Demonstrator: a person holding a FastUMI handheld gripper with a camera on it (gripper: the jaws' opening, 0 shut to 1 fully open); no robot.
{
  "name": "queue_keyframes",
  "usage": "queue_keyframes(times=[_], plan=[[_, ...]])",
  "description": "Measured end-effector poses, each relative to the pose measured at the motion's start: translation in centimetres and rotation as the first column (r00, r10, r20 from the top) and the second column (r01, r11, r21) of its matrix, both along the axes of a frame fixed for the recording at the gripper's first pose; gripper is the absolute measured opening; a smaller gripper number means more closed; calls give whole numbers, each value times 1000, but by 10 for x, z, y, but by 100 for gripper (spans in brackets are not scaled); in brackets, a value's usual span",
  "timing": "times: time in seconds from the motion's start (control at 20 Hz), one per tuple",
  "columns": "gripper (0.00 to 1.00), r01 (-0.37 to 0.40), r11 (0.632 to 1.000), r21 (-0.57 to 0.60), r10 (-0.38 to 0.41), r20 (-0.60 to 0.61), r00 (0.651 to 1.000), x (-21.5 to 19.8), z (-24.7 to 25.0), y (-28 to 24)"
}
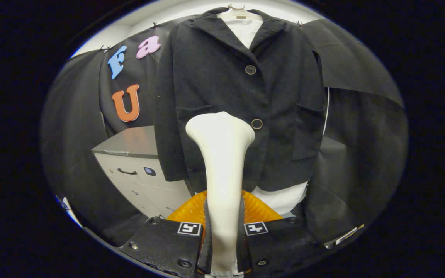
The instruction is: Iron the clothes twice with a garment steamer, once on the left side and once on the right side.
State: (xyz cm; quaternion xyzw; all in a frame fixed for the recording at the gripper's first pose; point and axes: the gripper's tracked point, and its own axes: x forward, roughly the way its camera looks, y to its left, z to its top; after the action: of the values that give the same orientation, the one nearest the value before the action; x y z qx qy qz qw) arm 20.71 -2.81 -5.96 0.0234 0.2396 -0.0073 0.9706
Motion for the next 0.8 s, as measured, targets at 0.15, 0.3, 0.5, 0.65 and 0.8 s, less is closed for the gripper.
queue_keyframes(times=[0.15, 0.3, 0.5, 0.65, 0.8], plan=[[27, 13, 1000, -7, -13, -15, 1000, 0, -10, -3], [27, 15, 1000, -17, -15, -24, 1000, -4, -24, -6], [27, -1, 1000, -22, -1, -78, 997, -17, -59, -6], [27, -12, 999, -41, 7, -117, 993, -24, -83, -7], [28, -21, 998, -52, 13, -157, 987, -33, -107, -11]])
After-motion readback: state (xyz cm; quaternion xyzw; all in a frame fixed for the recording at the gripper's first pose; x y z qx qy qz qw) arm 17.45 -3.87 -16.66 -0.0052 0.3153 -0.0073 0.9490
